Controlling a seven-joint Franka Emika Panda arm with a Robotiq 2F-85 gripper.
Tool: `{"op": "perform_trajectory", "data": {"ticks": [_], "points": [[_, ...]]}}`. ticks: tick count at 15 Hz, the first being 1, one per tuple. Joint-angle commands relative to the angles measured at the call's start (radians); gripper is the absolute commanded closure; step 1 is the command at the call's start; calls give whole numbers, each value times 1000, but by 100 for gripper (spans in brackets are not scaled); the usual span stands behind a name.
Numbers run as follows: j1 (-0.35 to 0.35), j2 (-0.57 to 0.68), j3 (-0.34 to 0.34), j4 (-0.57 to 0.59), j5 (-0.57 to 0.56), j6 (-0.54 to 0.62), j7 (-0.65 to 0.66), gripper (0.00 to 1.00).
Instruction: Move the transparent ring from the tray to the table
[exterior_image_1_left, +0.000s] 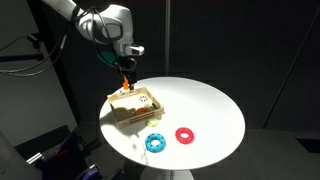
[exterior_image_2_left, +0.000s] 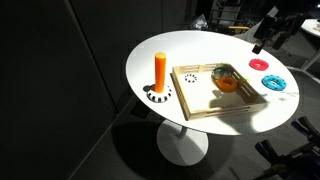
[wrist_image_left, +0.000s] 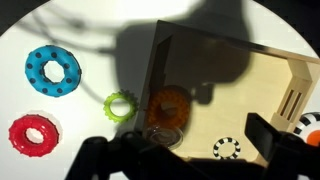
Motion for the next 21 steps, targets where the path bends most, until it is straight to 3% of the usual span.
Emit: {"op": "perform_trajectory", "data": {"ticks": [1,10,21], "points": [[-1,84,-6,20,-55,81,20,0],[11,250,-24,48,-149,304,-3,0],[-4,426,-14,130,-132,482,-144,0]]}}
